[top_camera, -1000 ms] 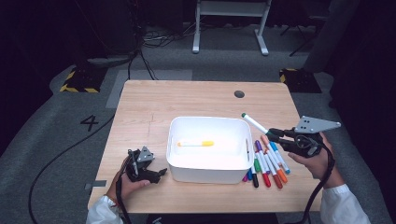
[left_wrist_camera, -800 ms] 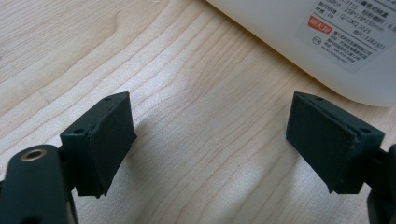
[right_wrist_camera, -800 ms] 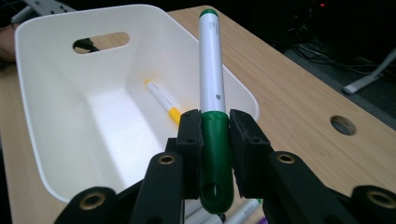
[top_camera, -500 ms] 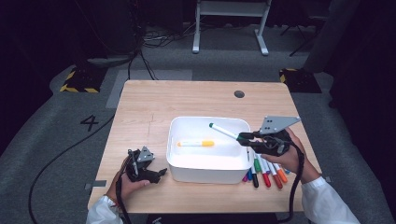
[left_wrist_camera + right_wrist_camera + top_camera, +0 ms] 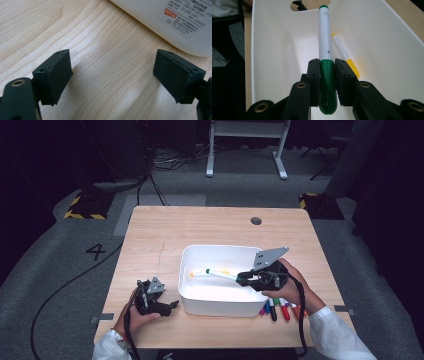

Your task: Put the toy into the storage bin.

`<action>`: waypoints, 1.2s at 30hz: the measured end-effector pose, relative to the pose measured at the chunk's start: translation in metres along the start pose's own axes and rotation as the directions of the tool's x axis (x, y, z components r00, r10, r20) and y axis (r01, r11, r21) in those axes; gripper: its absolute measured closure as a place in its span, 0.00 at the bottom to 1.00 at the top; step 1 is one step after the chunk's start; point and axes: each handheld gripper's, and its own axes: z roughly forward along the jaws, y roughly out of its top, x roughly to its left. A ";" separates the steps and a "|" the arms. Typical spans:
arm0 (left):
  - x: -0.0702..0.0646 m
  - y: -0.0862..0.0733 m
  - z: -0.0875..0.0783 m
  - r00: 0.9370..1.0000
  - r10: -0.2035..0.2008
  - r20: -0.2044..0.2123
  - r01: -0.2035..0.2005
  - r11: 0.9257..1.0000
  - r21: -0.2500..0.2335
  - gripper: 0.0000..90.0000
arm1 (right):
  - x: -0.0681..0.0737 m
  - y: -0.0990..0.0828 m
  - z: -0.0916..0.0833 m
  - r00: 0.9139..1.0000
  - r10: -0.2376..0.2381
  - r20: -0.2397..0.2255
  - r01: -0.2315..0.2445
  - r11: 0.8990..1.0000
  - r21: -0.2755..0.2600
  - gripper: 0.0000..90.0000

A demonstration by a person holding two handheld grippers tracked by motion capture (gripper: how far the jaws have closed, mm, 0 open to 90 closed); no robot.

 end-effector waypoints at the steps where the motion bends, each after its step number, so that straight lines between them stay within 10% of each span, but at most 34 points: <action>1: 0.000 0.000 0.000 1.000 0.000 0.000 0.000 1.000 0.000 0.17 | 0.000 0.000 0.002 1.000 -0.006 -0.011 0.006 1.000 0.010 0.84; 18: 0.000 0.000 0.000 1.000 0.003 0.006 -0.003 1.000 0.001 0.17 | 0.017 0.000 0.019 0.988 -0.052 -0.143 0.067 0.992 0.104 0.83; 36: 0.000 0.000 0.000 1.000 0.003 0.008 -0.003 1.000 0.002 0.17 | 0.009 -0.002 0.000 1.000 -0.013 -0.023 0.014 1.000 0.016 0.67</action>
